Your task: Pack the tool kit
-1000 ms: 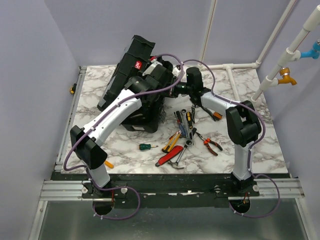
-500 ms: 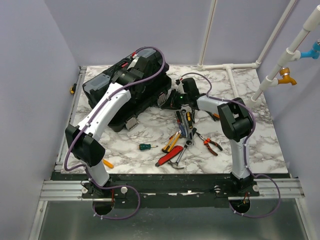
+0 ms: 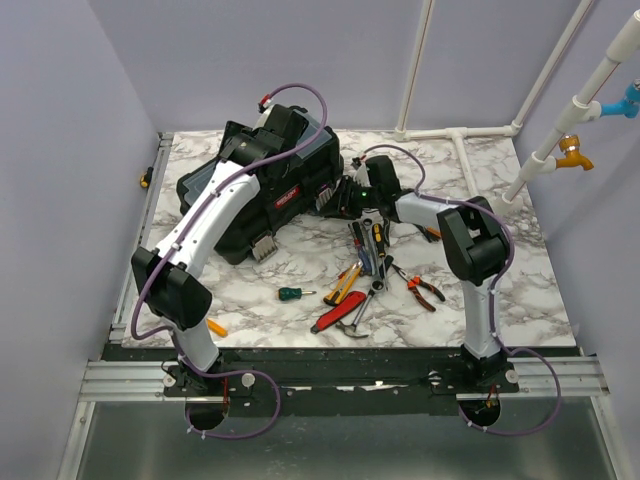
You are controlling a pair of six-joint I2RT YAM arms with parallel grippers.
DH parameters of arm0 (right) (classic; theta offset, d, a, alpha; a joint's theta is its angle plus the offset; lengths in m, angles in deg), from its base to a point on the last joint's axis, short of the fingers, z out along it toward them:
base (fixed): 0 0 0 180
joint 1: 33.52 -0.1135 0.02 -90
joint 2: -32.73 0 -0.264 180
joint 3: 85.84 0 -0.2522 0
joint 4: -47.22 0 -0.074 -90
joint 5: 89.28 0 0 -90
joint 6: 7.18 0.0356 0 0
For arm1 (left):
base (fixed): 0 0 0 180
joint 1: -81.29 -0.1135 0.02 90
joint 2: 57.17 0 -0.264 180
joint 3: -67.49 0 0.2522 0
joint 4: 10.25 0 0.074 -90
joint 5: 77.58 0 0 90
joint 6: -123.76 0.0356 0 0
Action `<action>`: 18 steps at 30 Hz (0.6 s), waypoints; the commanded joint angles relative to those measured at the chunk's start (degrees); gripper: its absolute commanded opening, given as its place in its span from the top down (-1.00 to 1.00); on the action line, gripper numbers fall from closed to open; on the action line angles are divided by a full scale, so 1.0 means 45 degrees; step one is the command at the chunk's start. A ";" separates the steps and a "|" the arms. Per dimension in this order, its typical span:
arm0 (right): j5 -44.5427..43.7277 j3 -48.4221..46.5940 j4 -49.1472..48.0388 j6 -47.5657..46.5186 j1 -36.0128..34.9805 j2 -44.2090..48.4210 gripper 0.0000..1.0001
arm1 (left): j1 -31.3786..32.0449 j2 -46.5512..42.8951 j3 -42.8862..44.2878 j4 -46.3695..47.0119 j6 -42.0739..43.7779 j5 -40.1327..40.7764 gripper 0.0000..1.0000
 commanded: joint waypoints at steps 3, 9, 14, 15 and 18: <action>-0.0008 0.1326 -0.1775 0.0545 -0.0003 0.1794 -0.26 | -0.0926 -0.1500 -0.0595 0.1312 0.0009 -0.3683 -0.97; -0.0126 0.2339 -0.3335 0.1784 -0.0004 0.2281 -0.49 | -0.3268 -0.2342 -0.0492 0.2044 -0.0647 -0.7291 -0.97; -0.0128 0.3375 -0.5254 0.2999 -0.0053 0.2681 -0.76 | -0.5786 -0.1699 0.0426 0.2403 -0.1634 -1.0998 -0.97; -0.0139 0.3556 -0.5524 0.3117 -0.0085 0.2754 -0.81 | -0.6250 -0.1402 0.0617 0.2439 -0.1785 -1.1565 -0.97; -0.0262 0.3837 -0.6010 0.3329 -0.0287 0.2904 -0.93 | -0.7361 -0.0471 0.1333 0.2348 -0.2117 -1.2589 -0.97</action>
